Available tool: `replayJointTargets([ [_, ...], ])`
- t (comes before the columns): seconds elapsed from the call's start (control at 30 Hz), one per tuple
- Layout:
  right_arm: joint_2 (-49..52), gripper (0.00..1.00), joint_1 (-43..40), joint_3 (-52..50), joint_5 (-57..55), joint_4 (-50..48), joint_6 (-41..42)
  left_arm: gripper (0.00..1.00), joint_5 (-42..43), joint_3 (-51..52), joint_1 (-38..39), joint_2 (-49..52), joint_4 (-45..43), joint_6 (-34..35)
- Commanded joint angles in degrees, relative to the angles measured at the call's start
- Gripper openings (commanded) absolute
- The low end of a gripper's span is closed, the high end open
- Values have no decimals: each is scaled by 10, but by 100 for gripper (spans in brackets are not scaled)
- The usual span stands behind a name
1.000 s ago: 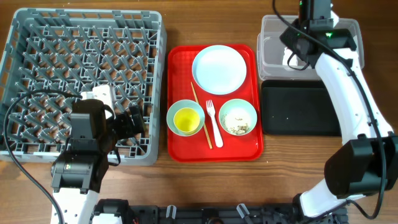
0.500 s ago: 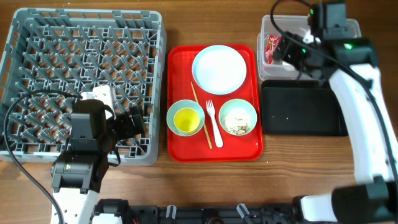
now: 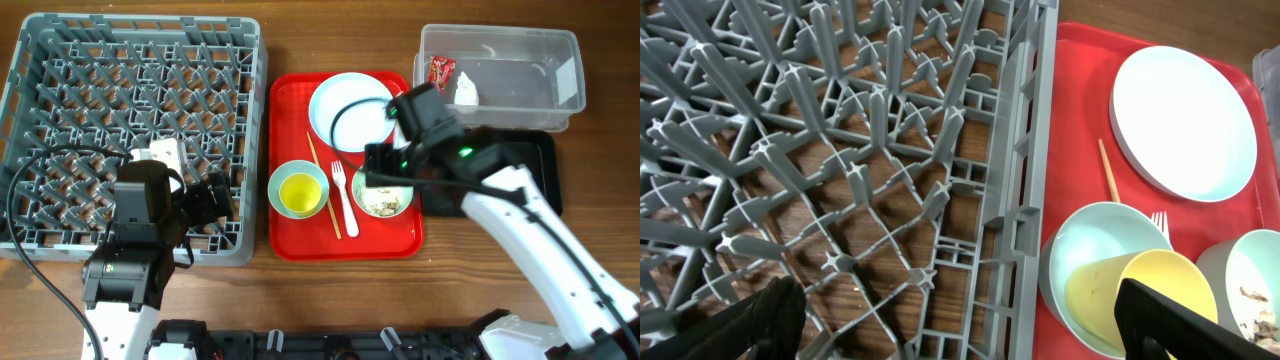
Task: Sort waste into correct bins and load items into the dishwasher rack
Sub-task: 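Carry the red wrapper to the clear bin and release it, then grasp the rice bowl rim with the right gripper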
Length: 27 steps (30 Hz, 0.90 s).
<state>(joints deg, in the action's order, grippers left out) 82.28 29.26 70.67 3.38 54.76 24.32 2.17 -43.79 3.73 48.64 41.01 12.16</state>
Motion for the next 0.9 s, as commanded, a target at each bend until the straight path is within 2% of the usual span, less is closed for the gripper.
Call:
replayJointTargets([
  [0.0, 29, 71, 31, -60, -5, -60, 31, 100, -3, -11, 2, -5, 0, 3],
  [0.23, 124, 59, 62, -76, -5, -129, 45, 100, -3, -11, 2, -5, 0, 3],
  [0.27, 143, 54, 63, -76, -5, -133, 49, 100, -3, -11, 2, -5, 0, 3],
  [0.37, 180, 49, 66, -76, -5, -152, 58, 100, -3, -11, 2, -5, 0, 3],
  [0.43, 197, 43, 66, -76, -5, -160, 59, 100, -3, -11, 2, -5, 0, 3],
  [0.63, 216, 20, 66, -77, -5, -161, 67, 100, -3, -11, 2, -5, 0, 3],
  [0.77, 222, 15, 76, -77, -5, -161, 86, 100, -3, -11, 2, -5, 0, 3],
  [0.87, 221, 6, 82, -77, -5, -158, 94, 100, -3, -11, 2, -5, 0, 3],
])
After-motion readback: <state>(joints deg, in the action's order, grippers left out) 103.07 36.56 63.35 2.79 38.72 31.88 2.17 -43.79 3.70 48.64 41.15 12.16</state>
